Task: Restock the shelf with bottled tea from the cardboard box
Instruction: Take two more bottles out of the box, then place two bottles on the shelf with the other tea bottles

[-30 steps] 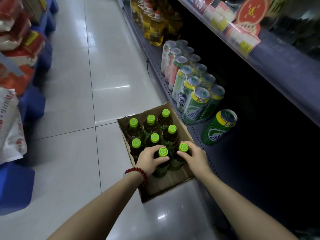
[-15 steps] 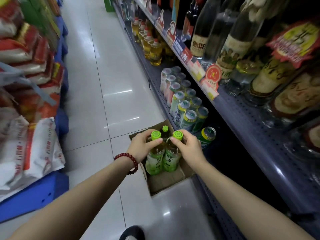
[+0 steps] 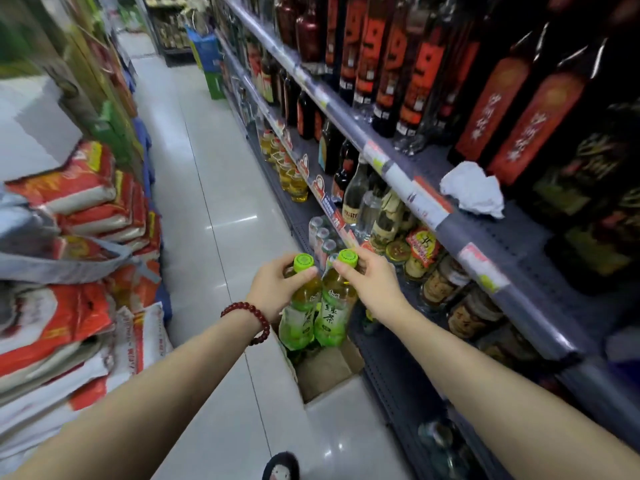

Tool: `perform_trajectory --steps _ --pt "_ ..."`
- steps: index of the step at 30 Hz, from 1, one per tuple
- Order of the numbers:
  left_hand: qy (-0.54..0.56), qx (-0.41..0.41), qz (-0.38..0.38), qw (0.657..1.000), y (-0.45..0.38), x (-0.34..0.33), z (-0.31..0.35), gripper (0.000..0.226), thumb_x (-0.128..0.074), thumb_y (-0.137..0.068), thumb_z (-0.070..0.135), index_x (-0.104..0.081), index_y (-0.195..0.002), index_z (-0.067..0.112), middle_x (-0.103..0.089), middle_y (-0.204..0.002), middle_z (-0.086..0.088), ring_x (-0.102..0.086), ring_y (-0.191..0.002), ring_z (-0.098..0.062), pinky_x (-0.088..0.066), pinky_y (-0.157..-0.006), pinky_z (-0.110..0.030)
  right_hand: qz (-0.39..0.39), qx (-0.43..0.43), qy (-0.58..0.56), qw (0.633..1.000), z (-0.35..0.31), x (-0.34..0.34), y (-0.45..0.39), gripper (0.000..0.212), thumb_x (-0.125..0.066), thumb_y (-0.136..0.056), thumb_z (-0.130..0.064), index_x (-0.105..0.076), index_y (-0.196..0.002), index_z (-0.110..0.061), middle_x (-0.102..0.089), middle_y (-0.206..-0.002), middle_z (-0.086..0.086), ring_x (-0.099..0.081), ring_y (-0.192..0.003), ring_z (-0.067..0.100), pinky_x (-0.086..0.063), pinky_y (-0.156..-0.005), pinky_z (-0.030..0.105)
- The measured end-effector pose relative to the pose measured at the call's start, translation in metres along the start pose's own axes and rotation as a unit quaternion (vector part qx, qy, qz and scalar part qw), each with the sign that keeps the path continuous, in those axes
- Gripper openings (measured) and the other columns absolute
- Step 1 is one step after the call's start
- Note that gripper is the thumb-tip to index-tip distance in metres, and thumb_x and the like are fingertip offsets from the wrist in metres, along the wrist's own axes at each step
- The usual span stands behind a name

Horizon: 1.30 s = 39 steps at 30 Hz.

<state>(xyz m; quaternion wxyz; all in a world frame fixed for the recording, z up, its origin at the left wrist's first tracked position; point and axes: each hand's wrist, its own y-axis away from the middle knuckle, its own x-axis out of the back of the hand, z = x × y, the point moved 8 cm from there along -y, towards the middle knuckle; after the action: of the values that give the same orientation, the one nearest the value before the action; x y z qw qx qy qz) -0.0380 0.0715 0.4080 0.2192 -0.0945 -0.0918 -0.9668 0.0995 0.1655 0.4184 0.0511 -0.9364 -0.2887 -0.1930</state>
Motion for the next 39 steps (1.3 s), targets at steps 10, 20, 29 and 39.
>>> perform_trajectory --steps 10,20,29,39 --pt "0.018 -0.079 -0.015 0.997 0.028 0.047 0.235 0.004 -0.066 -0.085 0.025 -0.069 -0.085 0.023 -0.072 -0.09 -0.004 -0.068 -0.082 -0.017 -0.058 -0.074 -0.026 0.053 0.062 0.066 0.994 -0.234 0.107 0.019 0.032 -0.063 -0.088 -0.038 -0.07 -0.092 -0.007 -0.074 -0.089 0.013 -0.068 -0.09 0.021 -0.051 -0.087 0.045" --pt "0.004 -0.181 -0.106 0.978 0.047 0.056 0.415 0.029 -0.066 -0.085 0.027 -0.07 -0.106 0.008 -0.073 -0.098 -0.012 -0.069 -0.087 -0.024 -0.057 -0.084 -0.04 0.186 0.103 0.114 0.97 -0.385 0.199 0.06 0.039 -0.064 -0.086 -0.043 -0.072 -0.088 -0.005 -0.074 -0.08 0.011 -0.069 -0.079 0.026 -0.054 -0.078 0.041" --pt "0.036 -0.195 -0.272 0.942 0.098 -0.001 0.499 0.035 -0.067 -0.078 0.035 -0.068 -0.099 0.007 -0.069 -0.088 -0.007 -0.064 -0.08 -0.019 -0.053 -0.075 -0.033 0.284 0.059 0.156 0.944 -0.434 0.276 0.133 0.043 -0.063 -0.087 -0.045 -0.072 -0.087 -0.003 -0.064 -0.066 0.003 -0.063 -0.065 0.017 -0.049 -0.062 0.027" --pt "0.047 -0.222 -0.398 0.889 0.178 -0.109 0.564 0.035 -0.063 -0.085 0.035 -0.067 -0.1 0.004 -0.067 -0.086 -0.009 -0.066 -0.064 -0.013 -0.057 -0.057 -0.025 0.388 0.012 0.201 0.899 -0.45 0.376 0.254 0.08 -0.06 -0.071 -0.066 -0.064 -0.101 0.009 -0.072 -0.092 0.025 -0.07 -0.077 0.036 -0.056 -0.083 0.046"
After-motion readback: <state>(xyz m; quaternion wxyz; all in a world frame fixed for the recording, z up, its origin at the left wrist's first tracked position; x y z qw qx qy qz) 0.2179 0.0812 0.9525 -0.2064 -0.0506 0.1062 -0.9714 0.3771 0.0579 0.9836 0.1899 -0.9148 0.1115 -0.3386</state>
